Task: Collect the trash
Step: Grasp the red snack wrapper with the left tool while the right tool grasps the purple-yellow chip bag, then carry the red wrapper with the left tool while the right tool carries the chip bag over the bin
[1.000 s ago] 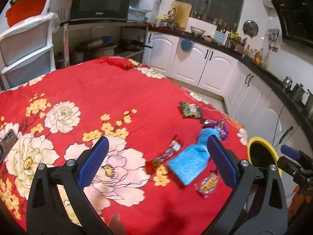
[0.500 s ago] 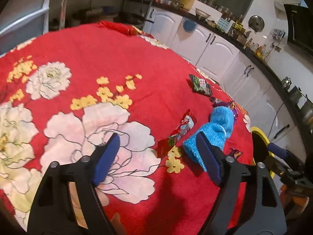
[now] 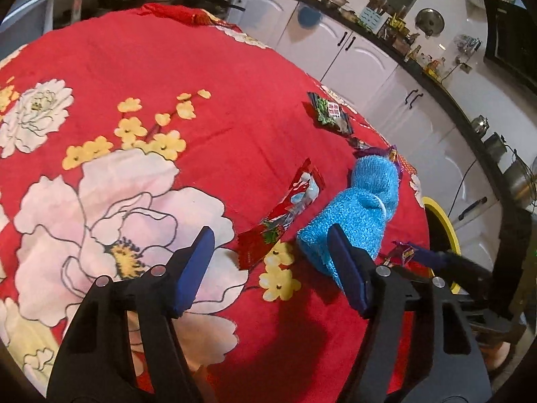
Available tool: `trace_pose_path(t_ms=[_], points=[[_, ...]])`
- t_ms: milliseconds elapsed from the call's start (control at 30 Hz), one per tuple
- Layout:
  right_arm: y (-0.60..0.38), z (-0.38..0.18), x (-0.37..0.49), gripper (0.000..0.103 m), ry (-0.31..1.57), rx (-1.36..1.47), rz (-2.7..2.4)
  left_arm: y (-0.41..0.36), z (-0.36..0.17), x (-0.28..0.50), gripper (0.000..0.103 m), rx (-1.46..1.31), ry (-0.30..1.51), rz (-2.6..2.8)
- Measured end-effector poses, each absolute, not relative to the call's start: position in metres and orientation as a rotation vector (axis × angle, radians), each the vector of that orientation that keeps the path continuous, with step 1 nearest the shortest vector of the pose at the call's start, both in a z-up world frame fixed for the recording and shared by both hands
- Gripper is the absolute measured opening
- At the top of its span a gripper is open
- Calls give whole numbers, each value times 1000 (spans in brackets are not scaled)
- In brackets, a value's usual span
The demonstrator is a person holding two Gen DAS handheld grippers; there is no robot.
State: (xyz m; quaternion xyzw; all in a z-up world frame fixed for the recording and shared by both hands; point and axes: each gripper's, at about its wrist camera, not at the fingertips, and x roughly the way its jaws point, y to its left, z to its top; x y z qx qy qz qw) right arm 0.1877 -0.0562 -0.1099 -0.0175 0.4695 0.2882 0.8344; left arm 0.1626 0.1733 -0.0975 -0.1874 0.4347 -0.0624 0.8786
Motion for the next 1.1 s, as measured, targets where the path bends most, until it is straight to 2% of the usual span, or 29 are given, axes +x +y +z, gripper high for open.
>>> trace_pose_path(t_ms=[67,200,233,300,400,500,1100], points=[[-58,-113,188,48,994,-31,613,173,-100,165,52,-401,907,-139],[-61,-112,189,31,983,-25,620,176,-106,167,39,-423,910,-146],[-61,-112,188,29,982,-25,622,175,-107,168,37,-426,911,-145],[-62,-112,188,26,982,-23,627,176,-108,168,24,-436,914,-144],[-62,-111,186,21,974,-27,631,178,-110,166,16,-453,910,-149],[-62,-110,182,21,965,-37,634,182,-109,165,9,-451,905,-145],[-72,-88,164,20,902,-41,668,179,-75,136,7,-325,849,-60]])
